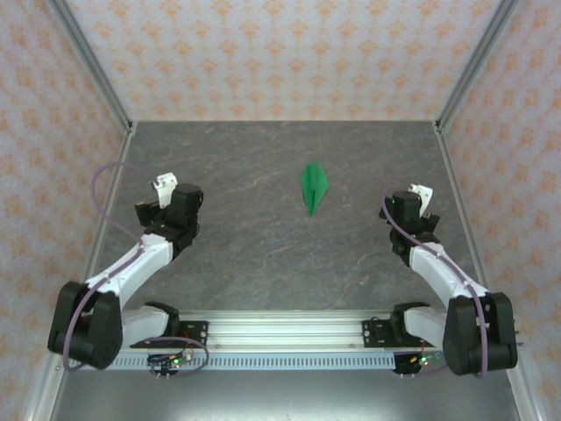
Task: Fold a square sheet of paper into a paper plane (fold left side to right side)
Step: Reset both arms
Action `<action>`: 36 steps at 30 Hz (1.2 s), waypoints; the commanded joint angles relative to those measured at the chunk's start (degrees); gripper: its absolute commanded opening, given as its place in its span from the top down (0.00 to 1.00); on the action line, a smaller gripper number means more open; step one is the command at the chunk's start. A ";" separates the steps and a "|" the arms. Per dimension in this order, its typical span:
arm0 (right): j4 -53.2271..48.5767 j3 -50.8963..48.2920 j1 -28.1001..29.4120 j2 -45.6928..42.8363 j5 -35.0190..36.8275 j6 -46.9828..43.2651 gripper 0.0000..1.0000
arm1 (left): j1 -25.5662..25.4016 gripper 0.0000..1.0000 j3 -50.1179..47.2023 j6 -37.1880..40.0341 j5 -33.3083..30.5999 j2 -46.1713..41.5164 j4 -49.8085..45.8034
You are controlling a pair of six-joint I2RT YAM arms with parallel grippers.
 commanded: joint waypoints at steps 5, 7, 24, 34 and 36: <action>28.88 -4.65 -0.62 9.26 -1.82 -5.64 0.00 | 0.24 0.00 -6.04 11.18 6.01 5.91 23.89; 32.42 -4.71 -0.71 11.03 -2.98 -7.67 0.00 | 0.24 0.00 -8.49 12.82 9.79 6.43 29.51; 42.05 -3.71 -3.30 22.55 -13.65 -6.64 0.00 | 6.88 0.01 -12.81 12.68 24.54 16.92 48.40; 41.81 -3.88 -3.35 22.28 -13.87 -7.00 0.00 | 9.66 0.00 -12.19 10.70 27.93 16.57 46.43; 41.78 -3.86 -3.31 22.28 -13.87 -7.06 0.00 | 9.65 0.00 -12.15 10.71 27.98 16.60 46.43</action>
